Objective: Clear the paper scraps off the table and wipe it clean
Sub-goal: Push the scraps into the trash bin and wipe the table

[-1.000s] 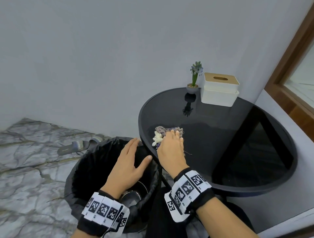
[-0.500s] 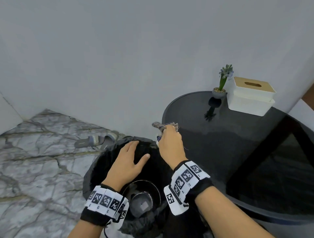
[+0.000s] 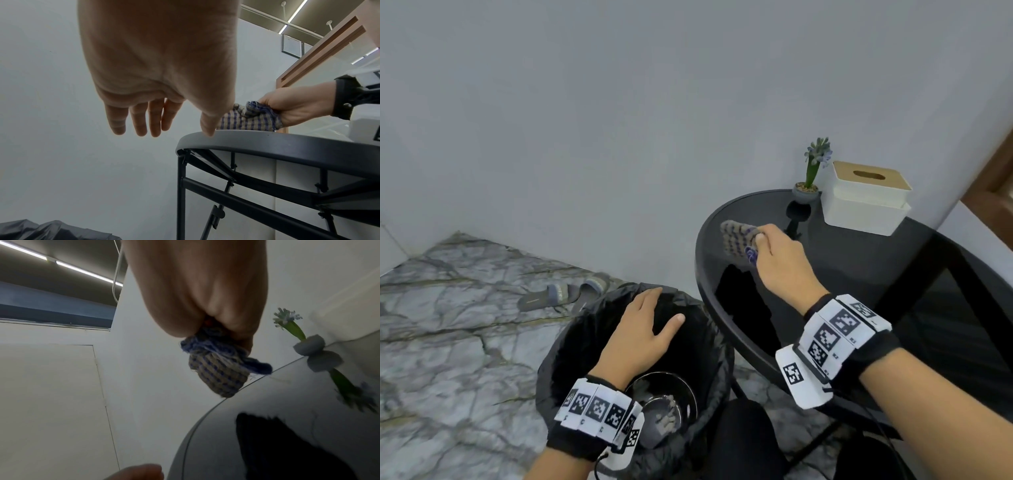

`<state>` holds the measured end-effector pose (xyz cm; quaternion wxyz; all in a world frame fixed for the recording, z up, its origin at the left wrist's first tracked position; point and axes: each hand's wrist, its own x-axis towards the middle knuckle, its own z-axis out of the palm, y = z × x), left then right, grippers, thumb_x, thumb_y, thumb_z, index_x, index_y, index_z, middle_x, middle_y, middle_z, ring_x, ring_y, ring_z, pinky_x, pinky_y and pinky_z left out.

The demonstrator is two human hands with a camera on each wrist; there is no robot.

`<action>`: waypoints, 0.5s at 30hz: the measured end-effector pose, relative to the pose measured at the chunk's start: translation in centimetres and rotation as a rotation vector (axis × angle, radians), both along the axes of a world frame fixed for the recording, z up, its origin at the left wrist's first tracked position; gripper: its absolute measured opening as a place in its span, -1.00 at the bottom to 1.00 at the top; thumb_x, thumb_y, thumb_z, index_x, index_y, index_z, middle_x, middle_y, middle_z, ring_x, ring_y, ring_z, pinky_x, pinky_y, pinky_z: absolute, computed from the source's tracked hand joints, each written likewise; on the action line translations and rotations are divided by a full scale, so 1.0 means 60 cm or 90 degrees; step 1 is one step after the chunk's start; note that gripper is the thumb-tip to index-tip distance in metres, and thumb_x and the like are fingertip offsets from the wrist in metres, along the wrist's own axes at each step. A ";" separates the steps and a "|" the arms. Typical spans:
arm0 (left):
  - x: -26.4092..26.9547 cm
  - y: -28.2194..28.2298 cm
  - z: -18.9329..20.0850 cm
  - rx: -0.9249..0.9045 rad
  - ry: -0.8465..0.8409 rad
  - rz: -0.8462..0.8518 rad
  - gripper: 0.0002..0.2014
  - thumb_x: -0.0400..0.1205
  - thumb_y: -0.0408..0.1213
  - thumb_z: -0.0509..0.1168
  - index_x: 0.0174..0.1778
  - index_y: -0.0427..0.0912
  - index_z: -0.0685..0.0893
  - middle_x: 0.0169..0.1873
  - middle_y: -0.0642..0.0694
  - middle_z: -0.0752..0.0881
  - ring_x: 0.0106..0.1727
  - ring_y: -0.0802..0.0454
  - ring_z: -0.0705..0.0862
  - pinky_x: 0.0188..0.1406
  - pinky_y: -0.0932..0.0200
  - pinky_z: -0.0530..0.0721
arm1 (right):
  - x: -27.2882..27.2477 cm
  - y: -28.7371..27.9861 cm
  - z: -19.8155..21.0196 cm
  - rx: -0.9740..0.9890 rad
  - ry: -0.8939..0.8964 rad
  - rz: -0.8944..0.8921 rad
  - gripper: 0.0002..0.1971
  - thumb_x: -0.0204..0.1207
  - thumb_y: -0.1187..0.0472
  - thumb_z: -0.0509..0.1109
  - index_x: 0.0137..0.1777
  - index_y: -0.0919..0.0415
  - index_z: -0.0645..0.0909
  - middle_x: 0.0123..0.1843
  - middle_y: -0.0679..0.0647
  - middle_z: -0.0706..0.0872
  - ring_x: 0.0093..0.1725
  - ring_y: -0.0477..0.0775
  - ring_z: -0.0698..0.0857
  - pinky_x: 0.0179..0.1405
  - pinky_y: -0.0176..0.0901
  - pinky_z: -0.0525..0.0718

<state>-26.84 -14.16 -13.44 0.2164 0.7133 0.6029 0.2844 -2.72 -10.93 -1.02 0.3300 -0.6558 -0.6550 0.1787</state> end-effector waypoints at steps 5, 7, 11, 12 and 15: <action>0.021 0.000 0.017 0.023 -0.003 -0.020 -0.24 0.62 0.30 0.15 0.66 -0.05 0.25 0.62 0.02 0.33 0.64 0.08 0.26 0.58 0.10 0.27 | 0.017 -0.011 -0.047 -0.141 -0.055 0.015 -0.70 0.74 0.16 -0.01 0.23 0.26 0.49 0.22 0.39 0.63 -0.06 0.23 0.50 -0.12 -0.09 0.38; 0.025 0.002 0.020 0.026 0.000 -0.024 -0.23 0.61 0.32 0.14 0.66 -0.04 0.25 0.62 0.03 0.33 0.64 0.09 0.25 0.59 0.09 0.27 | 0.006 -0.016 -0.057 -0.144 -0.039 0.015 -0.72 0.74 0.17 -0.02 0.23 0.26 0.47 0.19 0.40 0.63 -0.08 0.26 0.52 -0.15 -0.08 0.38; 0.031 0.005 0.020 0.023 0.009 -0.030 -0.22 0.60 0.34 0.12 0.66 -0.04 0.27 0.62 0.01 0.34 0.64 0.08 0.27 0.60 0.06 0.28 | -0.034 -0.014 -0.053 -0.143 -0.094 0.076 -0.69 0.72 0.23 0.00 0.35 0.30 0.44 0.32 0.42 0.56 0.18 0.43 0.60 0.09 0.08 0.52; 0.032 0.005 0.020 0.025 0.009 -0.032 -0.23 0.60 0.34 0.13 0.66 -0.05 0.27 0.61 0.01 0.35 0.63 0.08 0.28 0.60 0.07 0.29 | -0.045 -0.012 -0.050 -0.145 -0.094 0.099 -0.67 0.72 0.24 0.00 0.38 0.29 0.43 0.36 0.41 0.54 0.26 0.43 0.58 0.19 0.09 0.51; 0.032 0.005 0.021 0.024 0.014 -0.032 -0.22 0.60 0.33 0.14 0.65 -0.07 0.28 0.61 -0.02 0.37 0.62 0.06 0.31 0.59 0.04 0.31 | -0.064 -0.014 -0.052 -0.141 -0.152 0.181 -0.61 0.73 0.23 0.01 0.51 0.27 0.36 0.55 0.31 0.41 0.51 0.34 0.40 0.48 0.10 0.34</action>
